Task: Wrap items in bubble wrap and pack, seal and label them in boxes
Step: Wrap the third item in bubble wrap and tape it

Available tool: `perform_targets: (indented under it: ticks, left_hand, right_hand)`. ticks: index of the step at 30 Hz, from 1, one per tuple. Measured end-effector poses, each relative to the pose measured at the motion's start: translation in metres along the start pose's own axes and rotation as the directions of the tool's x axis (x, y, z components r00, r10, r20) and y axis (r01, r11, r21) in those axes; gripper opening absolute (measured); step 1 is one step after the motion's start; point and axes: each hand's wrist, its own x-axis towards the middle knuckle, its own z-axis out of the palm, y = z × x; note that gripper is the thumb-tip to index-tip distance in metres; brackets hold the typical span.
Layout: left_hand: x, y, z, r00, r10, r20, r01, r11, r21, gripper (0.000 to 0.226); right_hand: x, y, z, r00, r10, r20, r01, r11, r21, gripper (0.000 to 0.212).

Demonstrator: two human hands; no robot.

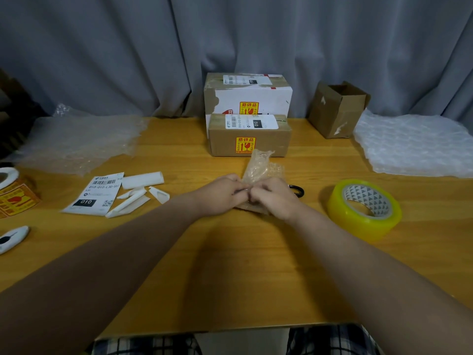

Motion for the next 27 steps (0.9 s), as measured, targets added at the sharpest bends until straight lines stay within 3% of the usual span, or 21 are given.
perform_targets:
  ticks: [2,4,6,9,16,20,24,27]
  left_hand:
    - [-0.001,-0.002,0.004,1.0,0.007,0.007,-0.007,0.999,0.033,0.038]
    - [-0.005,-0.003,0.009,1.0,0.017,-0.018,-0.016,0.998,0.059,0.037]
    - [-0.007,-0.003,0.013,0.998,0.048,-0.046,-0.044,0.995,0.084,0.037]
    - [-0.007,-0.002,0.011,0.997,0.073,-0.027,-0.068,0.987,0.143,0.046]
    - [0.004,0.003,-0.001,0.994,0.039,0.1,-0.068,0.948,0.311,0.047]
    - [0.004,0.004,-0.003,0.993,-0.015,0.119,-0.017,0.966,0.259,0.043]
    - [0.0,0.005,-0.001,0.993,0.014,0.12,-0.048,0.956,0.288,0.053]
    - [-0.003,0.002,0.004,0.996,0.063,0.071,-0.08,0.959,0.273,0.065]
  right_hand:
    - [0.004,0.0,0.001,0.996,0.043,-0.078,-0.036,0.994,0.099,0.035]
    - [0.013,-0.001,0.004,0.985,0.058,-0.16,-0.055,0.998,0.023,0.041]
    - [0.027,-0.003,0.007,0.972,0.053,-0.23,-0.082,0.99,-0.118,0.018]
    - [0.052,-0.003,-0.003,0.942,0.131,-0.308,-0.166,0.982,-0.088,0.026]
    - [0.081,0.017,-0.02,0.864,0.164,-0.477,-0.234,0.968,-0.091,0.007]
    - [0.065,0.022,-0.039,0.891,0.216,-0.4,-0.347,0.892,-0.291,0.04]
    - [0.035,0.018,-0.043,0.916,0.326,-0.234,-0.393,0.843,-0.367,0.044]
    - [0.021,0.01,-0.033,0.93,0.316,-0.188,-0.36,0.886,-0.292,0.04]
